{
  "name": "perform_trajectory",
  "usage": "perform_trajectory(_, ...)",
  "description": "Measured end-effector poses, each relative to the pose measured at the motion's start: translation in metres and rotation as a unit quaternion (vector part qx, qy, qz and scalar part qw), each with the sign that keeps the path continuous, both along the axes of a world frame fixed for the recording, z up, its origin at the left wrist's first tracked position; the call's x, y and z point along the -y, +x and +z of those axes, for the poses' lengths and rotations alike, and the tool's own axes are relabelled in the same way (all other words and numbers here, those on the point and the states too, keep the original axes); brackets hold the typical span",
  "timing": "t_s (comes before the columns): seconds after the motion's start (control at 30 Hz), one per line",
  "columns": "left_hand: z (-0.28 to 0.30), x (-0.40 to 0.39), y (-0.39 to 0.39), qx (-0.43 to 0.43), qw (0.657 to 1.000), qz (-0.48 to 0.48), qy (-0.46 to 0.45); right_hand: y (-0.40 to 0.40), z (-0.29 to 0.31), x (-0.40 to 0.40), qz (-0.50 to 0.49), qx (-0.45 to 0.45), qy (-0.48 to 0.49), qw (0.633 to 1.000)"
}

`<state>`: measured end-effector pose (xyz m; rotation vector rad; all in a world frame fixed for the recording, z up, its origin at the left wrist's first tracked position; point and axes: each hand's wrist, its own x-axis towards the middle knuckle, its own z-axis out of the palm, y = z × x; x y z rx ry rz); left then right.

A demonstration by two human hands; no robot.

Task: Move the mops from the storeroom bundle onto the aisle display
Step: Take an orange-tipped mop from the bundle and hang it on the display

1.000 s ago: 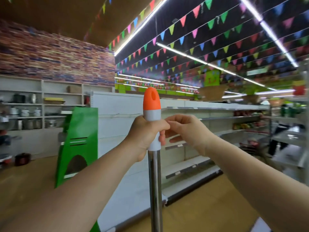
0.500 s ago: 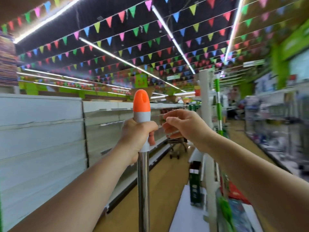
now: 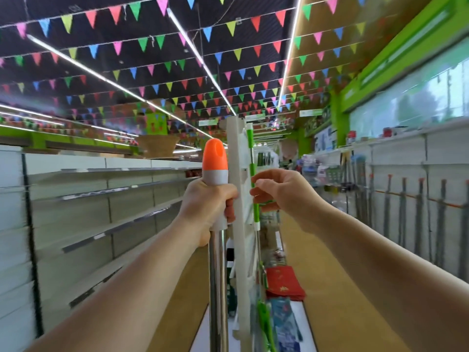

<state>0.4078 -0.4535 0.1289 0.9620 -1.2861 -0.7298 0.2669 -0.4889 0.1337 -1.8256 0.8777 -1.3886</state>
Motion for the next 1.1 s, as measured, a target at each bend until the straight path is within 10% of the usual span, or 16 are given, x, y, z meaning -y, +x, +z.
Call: perform_trajectory(1.1, 0.029, 0.397, -0.312, -0.011, 0.996, -0.073, -0.055, -0.295, 0.009, 0.365, -0.129, -0.009, -0.014, 0.992)
